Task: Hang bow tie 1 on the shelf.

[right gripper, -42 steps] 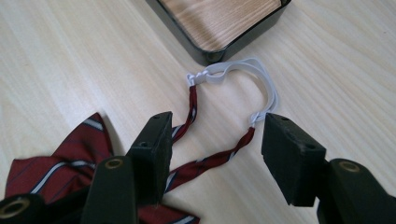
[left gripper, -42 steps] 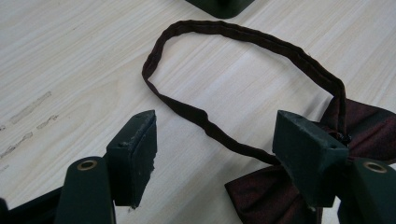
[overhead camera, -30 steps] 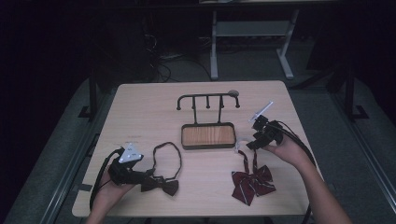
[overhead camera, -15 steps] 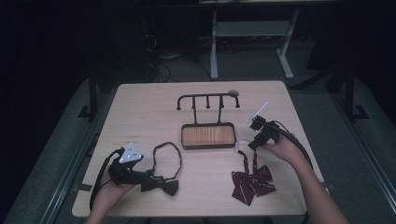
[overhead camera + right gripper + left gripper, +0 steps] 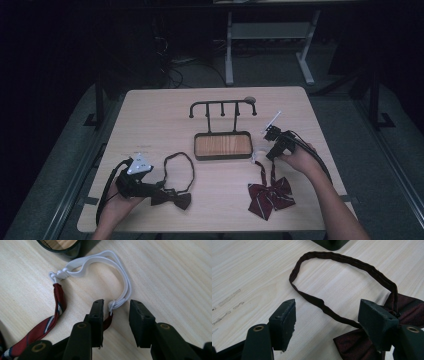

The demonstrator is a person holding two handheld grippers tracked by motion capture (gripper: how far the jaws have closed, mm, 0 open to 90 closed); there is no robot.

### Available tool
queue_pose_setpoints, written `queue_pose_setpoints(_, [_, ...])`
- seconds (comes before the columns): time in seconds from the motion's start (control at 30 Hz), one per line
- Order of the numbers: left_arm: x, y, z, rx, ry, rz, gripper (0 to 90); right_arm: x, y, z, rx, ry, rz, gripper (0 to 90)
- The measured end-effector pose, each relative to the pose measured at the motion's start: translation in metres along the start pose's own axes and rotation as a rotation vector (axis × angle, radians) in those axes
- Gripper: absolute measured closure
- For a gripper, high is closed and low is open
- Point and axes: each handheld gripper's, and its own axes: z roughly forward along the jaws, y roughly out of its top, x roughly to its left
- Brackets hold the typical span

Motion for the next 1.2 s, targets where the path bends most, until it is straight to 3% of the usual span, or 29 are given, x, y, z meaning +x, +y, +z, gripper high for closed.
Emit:
queue_pose_setpoints(0.63, [-0.001, 0.0, 0.0, 0.002, -0.001, 0.0, 31.1, 0.004, 0.002, 0.003, 0.028, -0.028, -0.034, 75.8])
queue_pose_setpoints(0.83, [0.0, 0.0, 0.0, -0.001, -0.001, 0.0, 31.1, 0.004, 0.001, 0.002, 0.035, -0.037, -0.042, 82.7])
queue_pose_setpoints(1.2, [-0.001, 0.0, 0.001, 0.0, -0.003, 0.001, 31.1, 0.004, -0.01, -0.021, -0.044, 0.025, -0.046, 83.2])
